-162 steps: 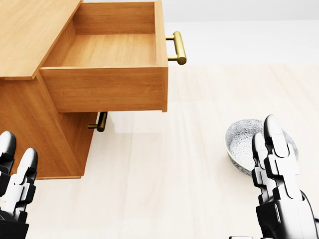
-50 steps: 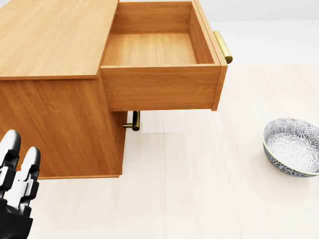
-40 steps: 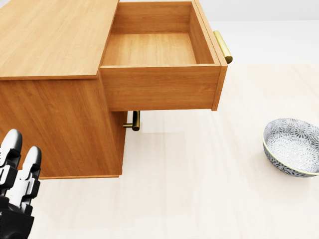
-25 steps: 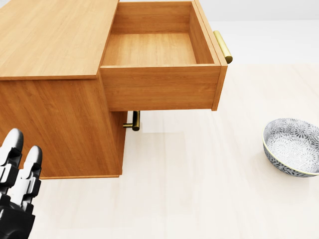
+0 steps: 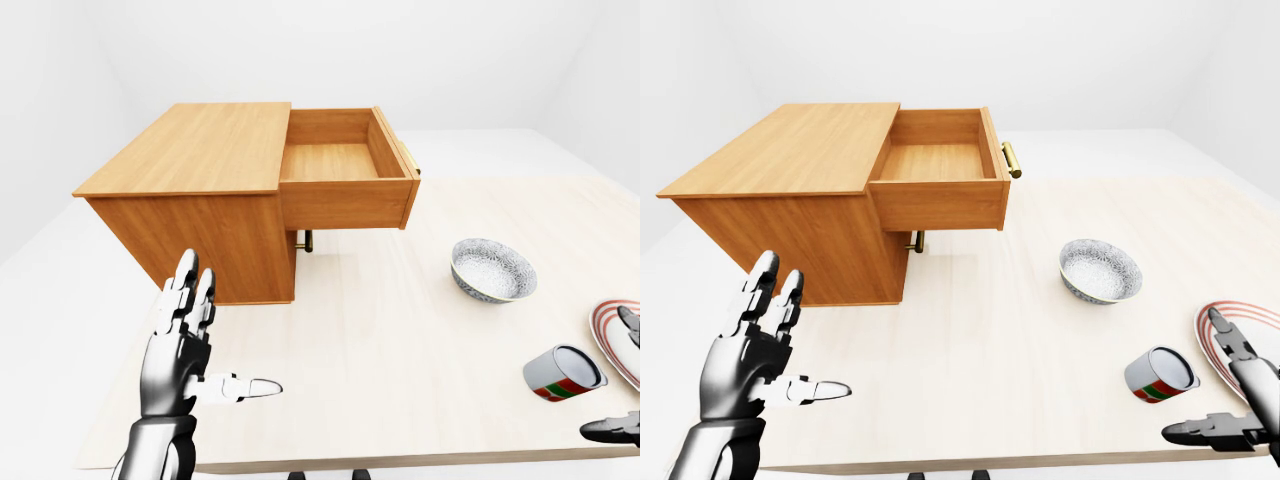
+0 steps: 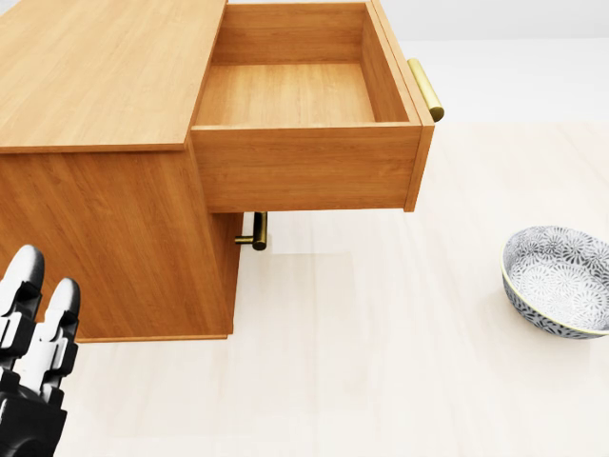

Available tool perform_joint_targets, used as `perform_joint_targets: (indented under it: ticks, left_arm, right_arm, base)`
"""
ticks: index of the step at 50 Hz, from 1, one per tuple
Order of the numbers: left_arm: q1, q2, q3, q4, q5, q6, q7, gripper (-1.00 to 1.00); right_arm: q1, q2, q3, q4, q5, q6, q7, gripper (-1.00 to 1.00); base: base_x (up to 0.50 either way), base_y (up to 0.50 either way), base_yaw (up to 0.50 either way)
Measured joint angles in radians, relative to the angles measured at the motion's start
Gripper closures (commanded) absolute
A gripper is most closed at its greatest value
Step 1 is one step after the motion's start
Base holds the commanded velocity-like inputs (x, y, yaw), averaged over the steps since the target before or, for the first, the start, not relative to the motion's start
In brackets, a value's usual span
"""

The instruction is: Put the ketchup in the top drawer of the cabinet.

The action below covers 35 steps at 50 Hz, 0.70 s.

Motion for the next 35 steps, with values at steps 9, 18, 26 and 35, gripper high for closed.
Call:
perform_joint_targets:
  ticks: [9,18,26,35]
  left_arm:
    - [-0.001,0.0,-0.001,0.002,0.002,-0.001,0.002,-1.0]
    - [-0.004,0.001,-0.002,0.005,0.003,-0.001,0.004,-1.0]
    - [-0.003,0.001,-0.003,0.005,0.003,-0.002,0.005,-1.0]
    - [-0.006,0.002,-0.005,0.009,0.004,-0.001,0.007,-1.0]
  right_arm:
    - [-0.019,-0.03,0.023,0.047,-0.014,0.0,0.0,-1.0]
    - [-0.051,-0.068,0.066,0.099,-0.023,0.0,0.0,-1.0]
    - [-0.072,-0.094,0.099,0.138,-0.028,0.0,0.0,-1.0]
    - [-0.078,-0.11,0.118,0.171,-0.03,0.0,0.0,-1.0]
  base:
    - [0.0,0.0,0.0]
    - [0.0,0.0,0.0]
    - [0.0,0.0,0.0]
    - [0.0,0.0,0.0]
